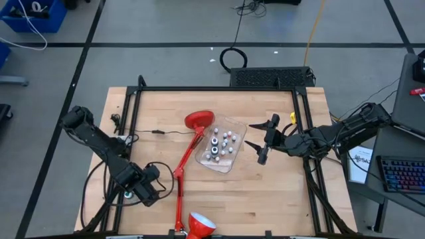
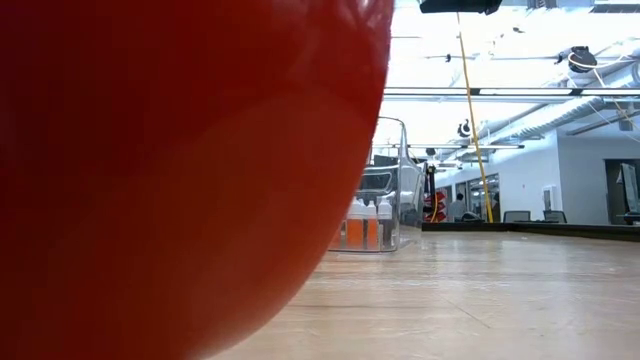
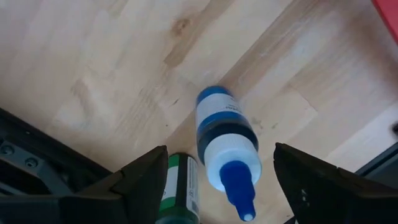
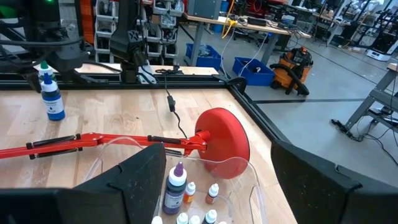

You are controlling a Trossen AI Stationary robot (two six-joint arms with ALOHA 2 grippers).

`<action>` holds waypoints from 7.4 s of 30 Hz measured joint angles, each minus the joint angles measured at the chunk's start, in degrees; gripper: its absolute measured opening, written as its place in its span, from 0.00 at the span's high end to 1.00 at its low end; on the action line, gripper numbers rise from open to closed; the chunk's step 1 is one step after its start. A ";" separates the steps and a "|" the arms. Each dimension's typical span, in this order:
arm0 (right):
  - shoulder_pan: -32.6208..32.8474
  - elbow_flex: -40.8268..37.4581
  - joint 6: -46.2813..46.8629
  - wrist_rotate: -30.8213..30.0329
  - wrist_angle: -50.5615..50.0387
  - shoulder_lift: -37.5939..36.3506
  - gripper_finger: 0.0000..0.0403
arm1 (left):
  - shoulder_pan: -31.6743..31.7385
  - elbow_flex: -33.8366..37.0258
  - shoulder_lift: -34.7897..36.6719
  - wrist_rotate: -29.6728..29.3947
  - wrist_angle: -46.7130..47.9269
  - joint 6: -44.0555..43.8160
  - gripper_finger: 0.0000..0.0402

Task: Pick & Place food coloring
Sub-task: Put the large blue food coloring bottle into the transparent bin, then put the large green food coloring bottle into the transparent bin

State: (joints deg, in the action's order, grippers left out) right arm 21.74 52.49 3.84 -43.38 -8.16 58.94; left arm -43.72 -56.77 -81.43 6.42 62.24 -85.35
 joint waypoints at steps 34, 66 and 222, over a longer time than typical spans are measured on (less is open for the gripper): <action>0.00 0.00 0.00 -0.02 -0.04 0.00 0.31 | -2.23 0.00 0.00 -3.02 -2.52 -2.11 0.65; 0.00 -0.02 0.02 -0.07 0.33 0.02 0.31 | 3.41 -15.89 -0.10 -20.14 5.97 26.71 0.70; -0.02 -3.21 2.08 -0.01 0.66 0.02 0.31 | -7.01 -24.50 -12.63 2.65 25.28 -21.72 0.18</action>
State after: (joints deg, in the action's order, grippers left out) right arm 21.71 49.28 5.92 -43.39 -7.51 58.96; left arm -50.73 -81.28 -94.06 9.06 87.52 -107.07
